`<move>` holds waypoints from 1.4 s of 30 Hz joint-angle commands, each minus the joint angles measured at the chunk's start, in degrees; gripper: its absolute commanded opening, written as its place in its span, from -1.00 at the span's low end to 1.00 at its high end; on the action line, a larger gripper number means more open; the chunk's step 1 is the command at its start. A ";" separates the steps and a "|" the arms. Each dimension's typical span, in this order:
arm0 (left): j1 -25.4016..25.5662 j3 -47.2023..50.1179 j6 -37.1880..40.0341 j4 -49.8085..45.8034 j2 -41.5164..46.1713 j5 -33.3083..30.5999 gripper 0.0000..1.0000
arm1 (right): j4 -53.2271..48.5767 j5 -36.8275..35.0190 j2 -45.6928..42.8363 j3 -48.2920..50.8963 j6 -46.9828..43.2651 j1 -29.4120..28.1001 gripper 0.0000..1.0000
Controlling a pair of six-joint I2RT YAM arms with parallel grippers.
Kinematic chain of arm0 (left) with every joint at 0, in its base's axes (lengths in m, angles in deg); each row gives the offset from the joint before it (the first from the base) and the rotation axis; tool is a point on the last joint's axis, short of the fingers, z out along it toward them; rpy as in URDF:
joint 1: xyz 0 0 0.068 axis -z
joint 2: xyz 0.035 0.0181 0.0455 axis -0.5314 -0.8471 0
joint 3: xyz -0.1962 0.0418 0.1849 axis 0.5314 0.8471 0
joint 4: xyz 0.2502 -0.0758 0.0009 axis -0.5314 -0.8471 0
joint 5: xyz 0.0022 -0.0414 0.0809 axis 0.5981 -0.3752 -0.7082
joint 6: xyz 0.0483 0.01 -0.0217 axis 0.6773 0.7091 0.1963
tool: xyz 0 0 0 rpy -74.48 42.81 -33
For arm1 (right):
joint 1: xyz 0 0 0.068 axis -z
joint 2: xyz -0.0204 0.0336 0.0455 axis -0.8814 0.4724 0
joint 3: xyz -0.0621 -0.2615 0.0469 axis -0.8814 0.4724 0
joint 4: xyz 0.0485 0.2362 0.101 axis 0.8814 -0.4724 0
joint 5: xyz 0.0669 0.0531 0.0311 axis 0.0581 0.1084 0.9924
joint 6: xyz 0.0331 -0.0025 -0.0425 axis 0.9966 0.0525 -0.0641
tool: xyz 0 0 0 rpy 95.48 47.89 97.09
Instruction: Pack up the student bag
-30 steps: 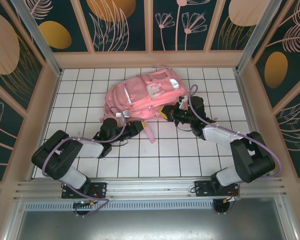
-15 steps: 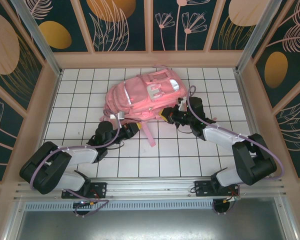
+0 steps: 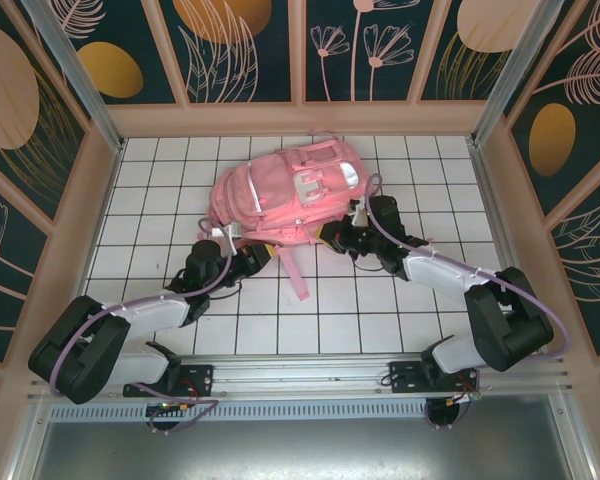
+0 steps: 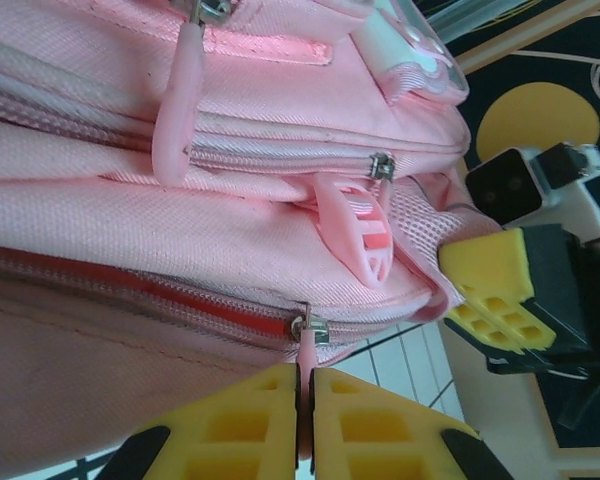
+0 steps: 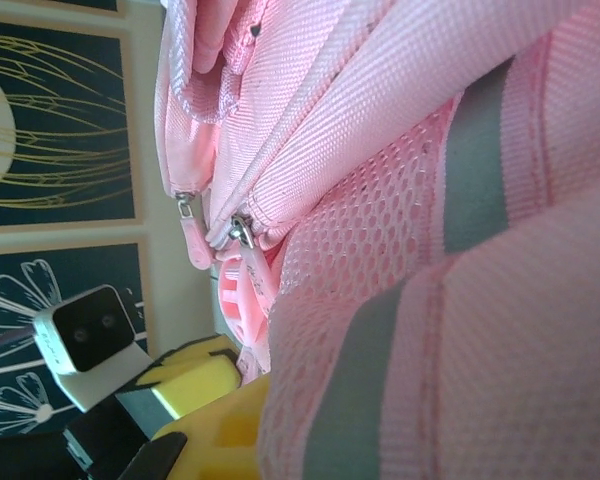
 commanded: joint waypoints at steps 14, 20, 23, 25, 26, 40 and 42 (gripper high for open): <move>-0.66 -6.72 5.25 -6.40 -7.48 2.20 -1.00 | -20.80 -13.39 -0.82 -8.52 -17.85 -1.29 0.01; -0.66 -8.29 5.37 -8.32 -7.43 2.87 -1.00 | -23.30 -14.21 -3.19 -9.48 -22.88 -5.47 -0.75; -0.66 -8.57 4.56 -7.34 -8.59 4.45 -0.99 | -20.64 -9.38 0.92 -10.19 -21.90 -8.37 -1.00; -0.72 -8.64 4.26 -7.20 -8.94 4.98 -0.98 | -20.33 -9.32 4.25 -11.74 -21.74 -10.86 -1.00; -0.66 -8.56 4.13 -7.24 -8.90 5.03 -0.98 | -20.56 -10.34 5.86 -12.73 -22.14 -12.35 -1.00; -0.66 -9.92 7.12 -14.98 -5.17 2.81 -0.97 | -35.26 -37.43 -0.12 -11.87 -23.40 -12.70 0.19; -0.66 -10.32 7.31 -17.19 -5.03 0.76 -0.86 | -36.72 -38.99 -2.66 -11.87 -23.37 -12.84 0.18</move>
